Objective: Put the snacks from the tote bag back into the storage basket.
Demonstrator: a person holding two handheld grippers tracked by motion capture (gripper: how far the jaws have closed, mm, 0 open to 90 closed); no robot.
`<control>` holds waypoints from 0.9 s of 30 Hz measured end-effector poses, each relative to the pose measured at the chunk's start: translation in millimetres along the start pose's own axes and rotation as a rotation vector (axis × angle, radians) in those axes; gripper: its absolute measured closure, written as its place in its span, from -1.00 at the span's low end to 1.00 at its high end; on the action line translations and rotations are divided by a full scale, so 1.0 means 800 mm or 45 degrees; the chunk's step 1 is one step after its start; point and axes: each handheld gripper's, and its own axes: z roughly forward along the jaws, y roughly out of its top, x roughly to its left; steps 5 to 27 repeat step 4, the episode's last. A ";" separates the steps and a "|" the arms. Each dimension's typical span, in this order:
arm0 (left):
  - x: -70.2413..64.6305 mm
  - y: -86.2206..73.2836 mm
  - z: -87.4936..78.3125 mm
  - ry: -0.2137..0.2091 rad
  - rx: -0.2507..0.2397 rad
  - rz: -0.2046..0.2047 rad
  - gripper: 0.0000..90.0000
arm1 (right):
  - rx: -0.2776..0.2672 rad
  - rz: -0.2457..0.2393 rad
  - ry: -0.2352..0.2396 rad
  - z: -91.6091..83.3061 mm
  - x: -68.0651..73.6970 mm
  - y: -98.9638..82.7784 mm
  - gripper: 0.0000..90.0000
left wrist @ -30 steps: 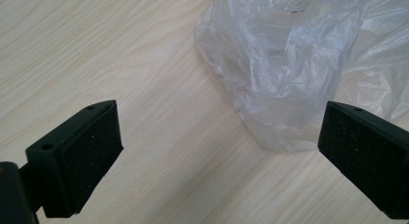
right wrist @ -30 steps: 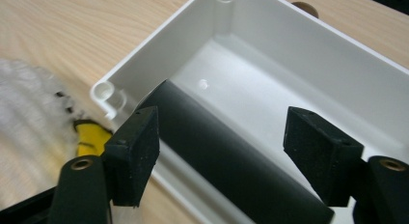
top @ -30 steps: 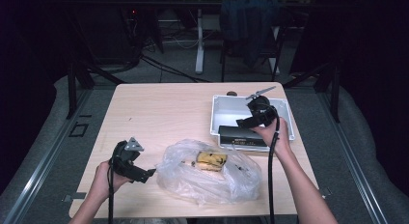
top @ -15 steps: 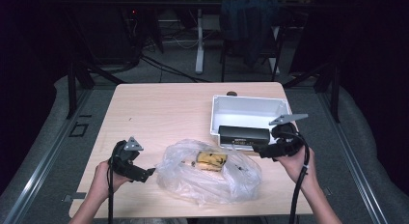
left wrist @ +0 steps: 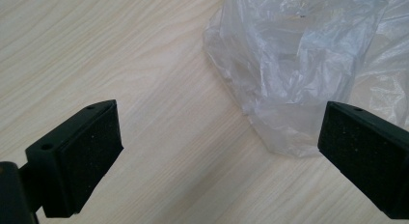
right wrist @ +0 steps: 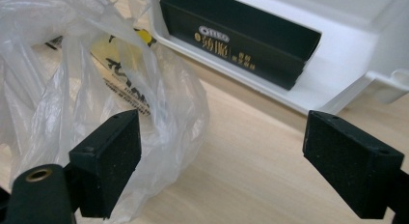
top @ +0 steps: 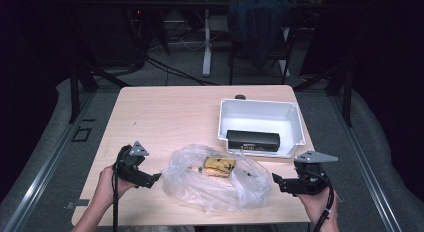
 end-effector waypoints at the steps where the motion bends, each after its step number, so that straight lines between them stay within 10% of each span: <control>1: 0.001 0.000 0.000 -0.006 0.000 -0.002 -0.97 | 0.016 -0.004 -0.014 0.002 -0.001 -0.004 -0.72; 27: 0.002 -0.001 0.002 -0.003 -0.001 -0.005 -0.97 | 0.024 0.004 -0.020 0.005 -0.004 -0.008 -0.72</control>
